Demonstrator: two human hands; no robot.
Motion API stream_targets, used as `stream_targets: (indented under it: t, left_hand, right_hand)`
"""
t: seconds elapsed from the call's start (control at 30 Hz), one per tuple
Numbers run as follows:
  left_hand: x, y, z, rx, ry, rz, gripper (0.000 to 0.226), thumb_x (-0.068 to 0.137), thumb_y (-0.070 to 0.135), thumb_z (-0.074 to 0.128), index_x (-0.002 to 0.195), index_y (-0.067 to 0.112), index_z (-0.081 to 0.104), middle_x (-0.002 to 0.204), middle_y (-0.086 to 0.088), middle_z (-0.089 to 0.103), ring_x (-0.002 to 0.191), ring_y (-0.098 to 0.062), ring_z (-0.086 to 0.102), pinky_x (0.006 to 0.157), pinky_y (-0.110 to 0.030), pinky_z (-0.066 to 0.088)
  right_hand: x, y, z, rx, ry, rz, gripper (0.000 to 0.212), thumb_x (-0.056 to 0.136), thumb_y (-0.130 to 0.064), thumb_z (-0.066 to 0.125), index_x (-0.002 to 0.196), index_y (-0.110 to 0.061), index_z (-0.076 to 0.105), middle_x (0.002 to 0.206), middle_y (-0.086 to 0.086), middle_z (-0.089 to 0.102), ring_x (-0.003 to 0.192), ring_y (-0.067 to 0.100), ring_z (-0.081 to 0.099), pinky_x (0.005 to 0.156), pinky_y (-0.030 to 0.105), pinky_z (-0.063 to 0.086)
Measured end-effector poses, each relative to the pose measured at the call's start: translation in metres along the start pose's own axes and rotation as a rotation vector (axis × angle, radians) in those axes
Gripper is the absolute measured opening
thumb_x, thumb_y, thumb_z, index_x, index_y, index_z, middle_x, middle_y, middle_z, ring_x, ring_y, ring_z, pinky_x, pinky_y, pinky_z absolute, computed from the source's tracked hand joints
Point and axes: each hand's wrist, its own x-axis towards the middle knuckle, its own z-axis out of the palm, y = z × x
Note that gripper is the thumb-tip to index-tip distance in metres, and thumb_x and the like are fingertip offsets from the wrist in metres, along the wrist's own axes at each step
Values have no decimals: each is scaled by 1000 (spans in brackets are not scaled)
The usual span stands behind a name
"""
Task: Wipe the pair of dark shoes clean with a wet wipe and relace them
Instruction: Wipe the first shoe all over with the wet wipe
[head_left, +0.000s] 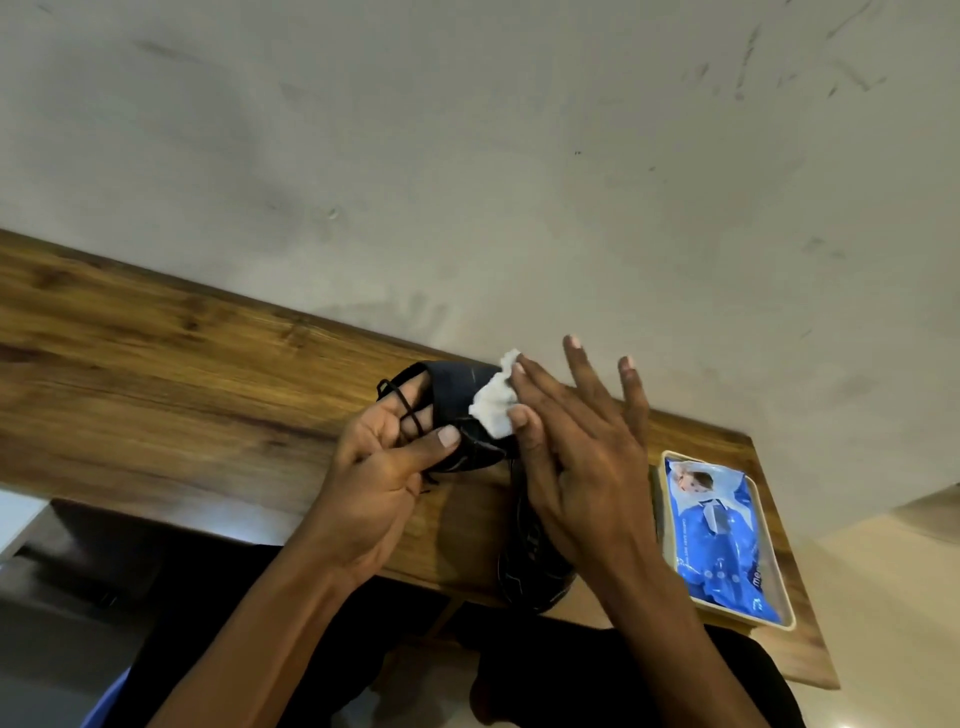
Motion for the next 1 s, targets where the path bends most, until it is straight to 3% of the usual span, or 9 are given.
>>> stream_targets:
  t: [0.1,0.27,0.37,0.53,0.6,0.67,0.77,0.87,1.0]
  left_hand:
    - [-2,4,-1,-2,-5,-10,54,78,-4,64,130,5,57,118,-17,72,110,-24,69,82,-26,57]
    - [-2,7,-5,-10,14,-30,62,77,2,69,136,-2,52,122,-27,67,113,-33,67,83,-30,58]
    - [-3,11,-8,-62,-38,-49,80,68,17,88,137,-3,52,125,-29,64,115,-36,65,84,-33,58]
    - [-4,19,-15,-47,-107,-83,73,66,17,88,132,0,60,122,-27,66,111,-33,68,83,-33,58]
    - [-5,21,-17,-27,-114,-85,72,65,18,89,129,1,62,119,-26,68,109,-32,69,82,-31,58]
    - [-6,23,-18,2,-116,-84,69,63,20,90,126,3,66,116,-24,70,107,-30,70,81,-29,58]
    - [-8,25,-16,34,-137,-78,52,70,15,85,120,7,71,112,-21,72,104,-27,71,79,-27,58]
    - [-8,26,-15,13,-119,-82,40,75,6,66,114,7,74,109,-19,74,100,-26,72,76,-27,59]
    - [-6,29,-15,-35,-147,-24,28,81,6,73,108,7,75,101,-12,75,97,-18,73,77,-22,57]
  right_hand:
    - [-3,6,-3,152,18,67,38,106,-28,47,133,-12,67,141,-5,62,147,17,42,118,54,33]
    - [-8,-2,-8,139,89,-46,30,98,-19,61,122,-7,74,130,-1,70,115,22,56,86,48,52]
    - [-7,0,-17,227,53,-43,30,98,-17,61,124,-9,72,129,-4,70,110,20,57,82,41,54]
    - [3,17,-22,548,-90,82,33,100,-8,57,124,-26,71,116,-23,68,110,17,63,86,22,47]
    - [6,27,-17,682,-186,145,34,103,-5,53,121,-28,70,116,-21,70,112,16,66,91,27,50]
    - [6,38,-4,791,-338,248,34,104,2,48,120,-14,72,117,-8,74,114,16,68,94,31,52]
    - [5,42,14,729,-500,338,36,100,9,46,115,-9,73,114,-6,75,116,12,66,100,42,53]
    - [4,39,11,695,-487,339,34,100,3,46,108,-15,74,108,-10,75,111,14,67,97,53,53]
    - [4,27,-19,827,-368,362,33,104,0,47,118,-16,73,113,-2,76,112,21,69,98,49,54]
